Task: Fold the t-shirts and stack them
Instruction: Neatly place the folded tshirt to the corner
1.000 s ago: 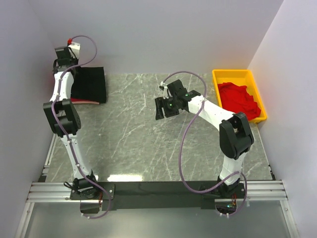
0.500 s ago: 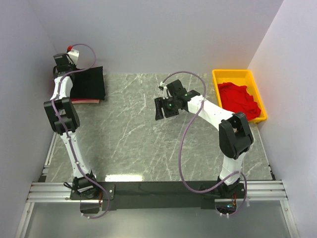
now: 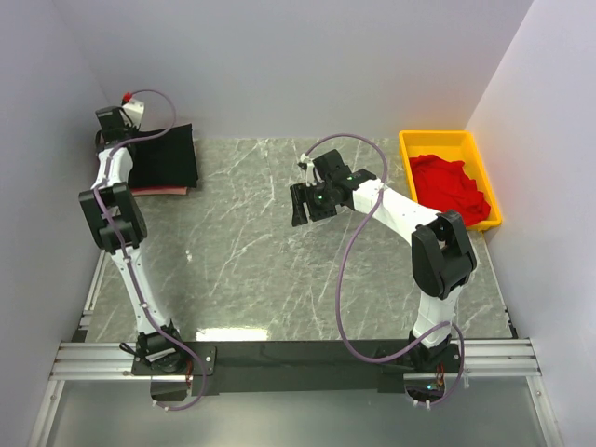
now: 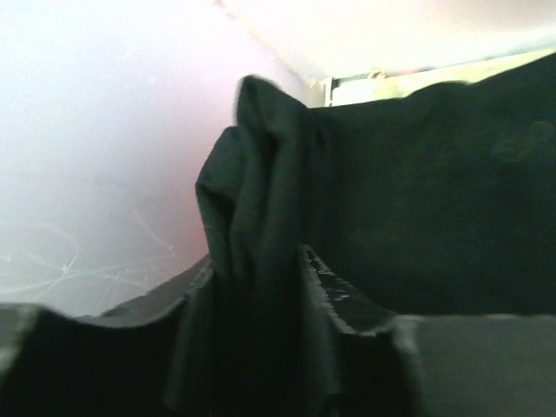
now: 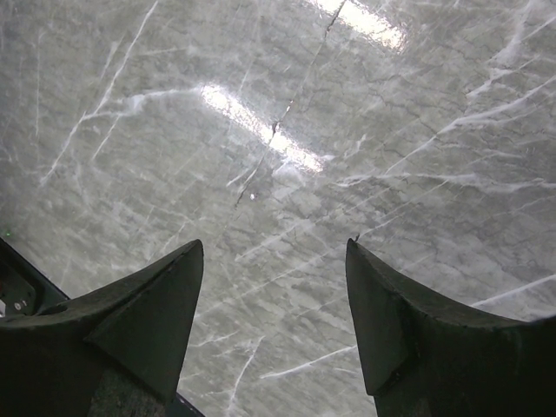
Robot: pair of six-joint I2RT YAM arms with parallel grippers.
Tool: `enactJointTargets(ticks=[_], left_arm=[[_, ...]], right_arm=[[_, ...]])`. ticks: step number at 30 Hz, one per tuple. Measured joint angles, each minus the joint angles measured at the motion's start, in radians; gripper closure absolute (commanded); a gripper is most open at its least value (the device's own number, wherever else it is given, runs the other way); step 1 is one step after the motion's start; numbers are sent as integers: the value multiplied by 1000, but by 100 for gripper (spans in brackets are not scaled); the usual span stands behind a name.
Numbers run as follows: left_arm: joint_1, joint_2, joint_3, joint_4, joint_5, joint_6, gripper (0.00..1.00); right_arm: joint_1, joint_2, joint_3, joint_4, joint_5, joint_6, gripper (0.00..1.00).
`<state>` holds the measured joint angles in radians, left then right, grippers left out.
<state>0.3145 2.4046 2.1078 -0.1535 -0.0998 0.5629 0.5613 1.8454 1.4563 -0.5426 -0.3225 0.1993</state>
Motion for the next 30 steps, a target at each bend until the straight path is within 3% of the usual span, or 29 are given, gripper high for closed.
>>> enactJointTargets(ticks=[10,16,19,22,23,26,30], left_arm=[[55,-16,40,-73,19,-49,27],[66,-114,19,-108,71,-113,28],[76,-150,47,-126,119,-164,33],[96,-191,52,-121,187,-224,49],[101,-202,52,-119,211,-240,58],[116,-216,69,-115,260,-290,71],[117,-157,138,-117,263,-335,76]], right_arm=[[0,-2,0,-4,6,-18,23],[0,-21,-4,-4,6,-23,23],[0,-27,-4,-4,4,-30,23],[-3,-27,-4,-6,-5,-34,24],[-5,-27,-4,-7,-9,-34,24],[-8,-27,-4,-11,-17,-37,25],[-16,-27,-10,-12,-27,-37,26]])
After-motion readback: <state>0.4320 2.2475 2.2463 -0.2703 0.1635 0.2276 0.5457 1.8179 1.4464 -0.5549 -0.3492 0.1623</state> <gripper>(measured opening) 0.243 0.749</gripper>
